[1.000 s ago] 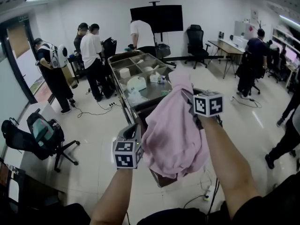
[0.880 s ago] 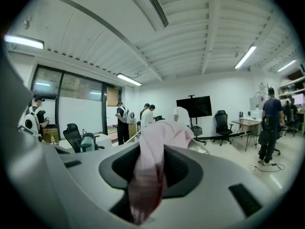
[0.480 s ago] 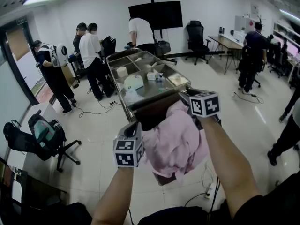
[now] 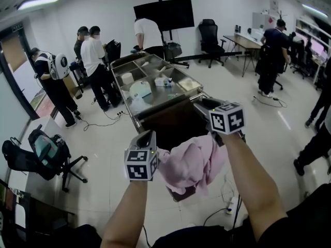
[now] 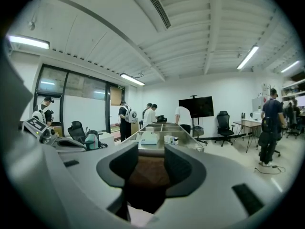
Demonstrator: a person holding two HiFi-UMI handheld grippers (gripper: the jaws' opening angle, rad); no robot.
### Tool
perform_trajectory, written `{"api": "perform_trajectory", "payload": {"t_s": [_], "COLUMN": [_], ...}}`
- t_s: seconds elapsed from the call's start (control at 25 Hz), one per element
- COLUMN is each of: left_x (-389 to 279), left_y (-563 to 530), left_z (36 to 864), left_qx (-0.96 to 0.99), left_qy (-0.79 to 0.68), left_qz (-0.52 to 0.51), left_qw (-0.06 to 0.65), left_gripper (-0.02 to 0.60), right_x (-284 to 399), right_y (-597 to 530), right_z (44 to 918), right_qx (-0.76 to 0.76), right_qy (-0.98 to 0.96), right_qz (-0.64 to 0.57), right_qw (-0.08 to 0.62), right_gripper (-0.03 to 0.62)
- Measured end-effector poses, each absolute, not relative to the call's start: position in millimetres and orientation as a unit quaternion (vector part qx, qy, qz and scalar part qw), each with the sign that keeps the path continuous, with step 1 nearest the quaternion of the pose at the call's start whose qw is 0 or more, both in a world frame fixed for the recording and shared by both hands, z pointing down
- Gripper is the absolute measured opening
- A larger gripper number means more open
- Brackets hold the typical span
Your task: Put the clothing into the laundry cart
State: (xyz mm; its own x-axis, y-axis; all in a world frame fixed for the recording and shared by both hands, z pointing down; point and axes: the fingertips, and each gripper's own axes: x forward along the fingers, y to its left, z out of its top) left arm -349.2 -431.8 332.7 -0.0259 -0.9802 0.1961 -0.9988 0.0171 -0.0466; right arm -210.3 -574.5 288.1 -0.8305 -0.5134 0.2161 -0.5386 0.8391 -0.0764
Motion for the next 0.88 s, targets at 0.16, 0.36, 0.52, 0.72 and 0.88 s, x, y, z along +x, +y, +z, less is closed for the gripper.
{"api": "perform_trajectory", "payload": {"t_s": [0.16,0.36,0.52,0.72,0.88], "left_x": [-343,-334,-328,-322,-320], "left_y": [-430,-419,-410,-389,-375], "left_z": [333,337,341,344,352], "left_qx": [0.702,0.710,0.718,0.730,0.739], "left_qy": [-0.705,-0.696,-0.687,-0.675,-0.665], "left_qz": [0.086,0.094,0.094,0.094,0.097], "left_qw": [0.054,0.050,0.052,0.051,0.054], "left_gripper": [-0.002,-0.002,-0.002,-0.002,-0.002], "right_x": [-194,-175,-167,-158,-149], "right_y": [-562,-538,-521,-490,-470], "right_z": [281,281,294,312,328], "right_qx": [0.281,0.289,0.297,0.310,0.326], "right_qy": [-0.954,-0.953,-0.950,-0.945,-0.938], "right_qz": [0.078,0.085,0.089,0.094,0.105], "right_qw": [0.068,0.035,0.038,0.048,0.054], "right_gripper": [0.161,0.008,0.005,0.005,0.005]}}
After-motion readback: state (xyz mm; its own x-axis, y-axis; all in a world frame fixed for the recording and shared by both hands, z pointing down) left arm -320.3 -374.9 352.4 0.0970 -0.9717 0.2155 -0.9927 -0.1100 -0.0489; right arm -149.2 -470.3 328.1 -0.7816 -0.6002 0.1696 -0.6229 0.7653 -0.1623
